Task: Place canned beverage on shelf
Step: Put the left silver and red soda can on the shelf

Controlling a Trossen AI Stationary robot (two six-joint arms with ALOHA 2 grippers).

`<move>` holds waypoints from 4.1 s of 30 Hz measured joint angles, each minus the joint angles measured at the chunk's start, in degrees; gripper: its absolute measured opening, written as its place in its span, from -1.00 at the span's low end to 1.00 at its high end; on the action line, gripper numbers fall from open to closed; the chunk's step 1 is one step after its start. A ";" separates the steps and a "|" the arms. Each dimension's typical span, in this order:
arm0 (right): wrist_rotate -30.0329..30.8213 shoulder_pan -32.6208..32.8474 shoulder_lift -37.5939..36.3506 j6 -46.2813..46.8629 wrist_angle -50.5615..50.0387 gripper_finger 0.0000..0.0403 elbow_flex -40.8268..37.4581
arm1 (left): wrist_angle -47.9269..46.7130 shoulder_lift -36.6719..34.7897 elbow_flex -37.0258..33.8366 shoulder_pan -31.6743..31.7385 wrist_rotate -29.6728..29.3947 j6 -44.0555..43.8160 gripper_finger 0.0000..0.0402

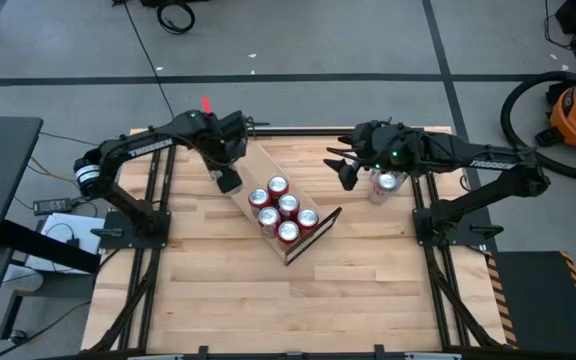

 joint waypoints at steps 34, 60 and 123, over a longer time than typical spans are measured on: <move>-0.88 -2.60 -0.39 -1.58 0.68 0.84 0.00 | 7.63 7.31 -0.35 -5.55 -1.94 -0.08 0.59; -0.93 -2.49 -0.39 -1.10 1.44 0.84 0.00 | 8.42 9.42 -0.42 -5.46 -2.91 -2.65 0.77; -1.99 -2.49 -0.41 -2.48 1.82 0.84 0.00 | 6.36 6.27 0.63 -4.18 0.07 -4.37 0.84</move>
